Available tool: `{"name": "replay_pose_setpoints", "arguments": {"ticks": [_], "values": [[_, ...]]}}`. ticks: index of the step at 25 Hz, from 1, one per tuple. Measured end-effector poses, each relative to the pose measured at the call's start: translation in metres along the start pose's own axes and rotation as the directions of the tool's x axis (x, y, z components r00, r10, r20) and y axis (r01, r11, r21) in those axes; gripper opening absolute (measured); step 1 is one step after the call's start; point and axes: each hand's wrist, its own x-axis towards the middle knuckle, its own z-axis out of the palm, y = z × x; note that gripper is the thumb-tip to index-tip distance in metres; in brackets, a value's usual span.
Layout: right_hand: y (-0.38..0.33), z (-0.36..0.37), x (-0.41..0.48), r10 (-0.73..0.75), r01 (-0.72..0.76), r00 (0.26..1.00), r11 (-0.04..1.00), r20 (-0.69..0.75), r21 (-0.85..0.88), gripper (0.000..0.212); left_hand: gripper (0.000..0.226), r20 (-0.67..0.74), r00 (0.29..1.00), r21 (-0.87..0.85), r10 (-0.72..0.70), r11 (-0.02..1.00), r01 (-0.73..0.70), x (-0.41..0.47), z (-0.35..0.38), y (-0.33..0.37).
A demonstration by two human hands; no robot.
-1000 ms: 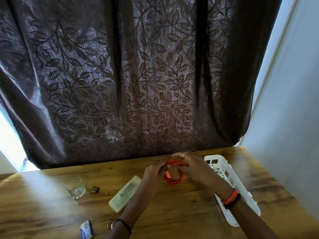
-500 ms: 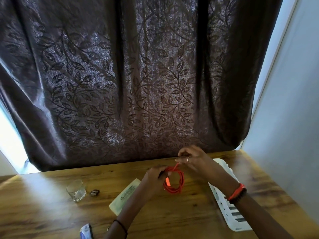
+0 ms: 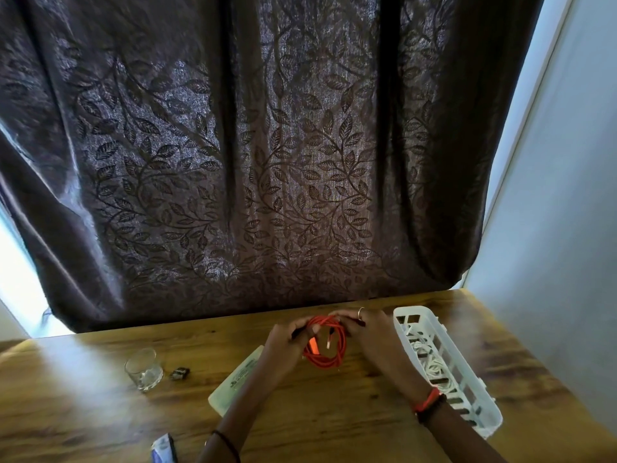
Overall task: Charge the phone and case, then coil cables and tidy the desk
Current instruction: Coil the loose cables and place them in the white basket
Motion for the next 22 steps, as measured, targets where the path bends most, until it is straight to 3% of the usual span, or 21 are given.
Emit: {"name": "replay_pose_setpoints", "arguments": {"ticks": [2, 5, 8, 11, 14, 16, 19, 20, 22], "values": [[-0.001, 0.002, -0.002, 0.06, -0.061, 0.998, 0.997, 0.03, 0.051, 0.021, 0.016, -0.029, 1.0, -0.011, -0.004, 1.0, 0.003, 0.0, 0.001, -0.003], [-0.007, 0.005, -0.006, 0.171, -0.196, 0.98, 0.929, 0.103, 0.315, 0.021, 0.016, -0.106, 0.994, -0.017, -0.021, 1.0, 0.019, 0.004, 0.001, -0.01], [-0.009, 0.006, -0.011, 0.138, -0.192, 0.977, 0.904, 0.164, 0.381, 0.024, 0.021, -0.162, 0.987, -0.016, -0.011, 1.0, 0.009, 0.007, 0.0, -0.015], [-0.01, 0.007, -0.01, 0.14, -0.183, 0.982, 0.864, 0.126, 0.47, 0.041, 0.022, -0.158, 0.987, -0.031, -0.003, 1.0, -0.002, 0.008, 0.0, -0.016], [-0.012, 0.012, -0.009, 0.213, -0.209, 0.975, 0.797, 0.06, 0.566, 0.041, 0.026, -0.111, 0.993, -0.014, 0.031, 0.999, -0.032, 0.009, -0.002, -0.015], [-0.011, 0.015, -0.008, 0.242, -0.253, 0.964, 0.703, 0.112, 0.665, 0.036, 0.026, -0.091, 0.994, 0.002, 0.057, 0.998, -0.057, 0.009, -0.003, -0.013], [-0.01, 0.015, -0.008, 0.159, -0.343, 0.939, 0.369, 0.305, 0.864, 0.039, 0.033, -0.046, 0.988, 0.053, 0.146, 0.988, -0.143, 0.007, -0.005, -0.008], [-0.008, 0.014, -0.008, 0.115, -0.352, 0.936, 0.322, 0.333, 0.879, 0.045, 0.035, -0.031, 0.982, 0.09, 0.184, 0.979, -0.181, 0.007, -0.005, -0.007], [-0.005, 0.013, -0.011, 0.058, -0.327, 0.941, 0.406, 0.333, 0.853, 0.06, 0.039, -0.033, 0.97, 0.167, 0.242, 0.958, -0.233, 0.008, -0.004, -0.007]]}}
